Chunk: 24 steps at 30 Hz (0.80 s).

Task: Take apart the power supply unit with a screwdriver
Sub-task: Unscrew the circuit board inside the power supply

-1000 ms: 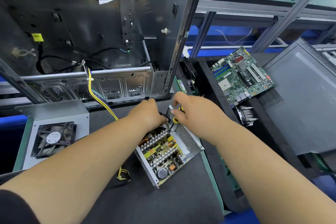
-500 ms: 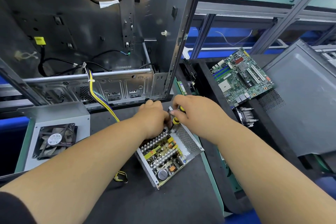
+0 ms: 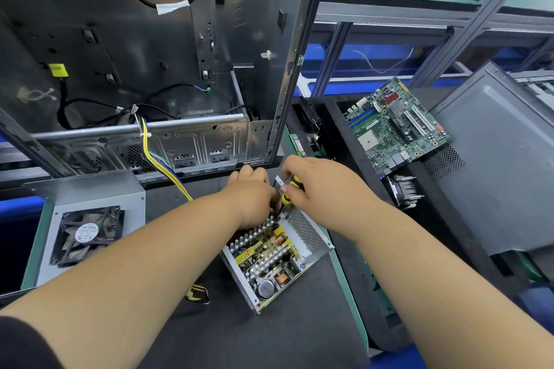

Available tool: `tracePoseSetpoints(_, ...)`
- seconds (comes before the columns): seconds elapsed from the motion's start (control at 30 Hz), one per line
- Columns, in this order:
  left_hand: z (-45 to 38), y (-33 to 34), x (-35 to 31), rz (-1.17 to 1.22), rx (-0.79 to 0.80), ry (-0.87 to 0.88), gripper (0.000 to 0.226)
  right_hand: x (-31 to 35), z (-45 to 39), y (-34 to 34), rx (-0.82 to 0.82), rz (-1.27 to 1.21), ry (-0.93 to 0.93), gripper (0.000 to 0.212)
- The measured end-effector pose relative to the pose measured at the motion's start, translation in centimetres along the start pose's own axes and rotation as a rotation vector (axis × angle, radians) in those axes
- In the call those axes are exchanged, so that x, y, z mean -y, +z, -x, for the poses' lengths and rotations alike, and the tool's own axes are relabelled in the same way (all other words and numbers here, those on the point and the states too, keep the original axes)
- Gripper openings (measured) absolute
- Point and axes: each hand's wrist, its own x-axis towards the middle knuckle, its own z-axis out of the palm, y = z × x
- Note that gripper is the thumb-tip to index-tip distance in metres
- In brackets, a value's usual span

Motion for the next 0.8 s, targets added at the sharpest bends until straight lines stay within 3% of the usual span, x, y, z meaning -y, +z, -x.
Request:
tracePoseSetpoints(0.53,-0.3,-0.3,-0.7,-0.029,0.024,0.023,0.015,-0.1,1.5,-1.5,-0.136,-0.031,0.027,0.016)
tracePoseSetpoints(0.8,-1.0,-0.4,-0.9,-0.077,-0.008,0.029,0.02,0.0,4.3,-0.9,-0.249,-0.077,0.025,0.018)
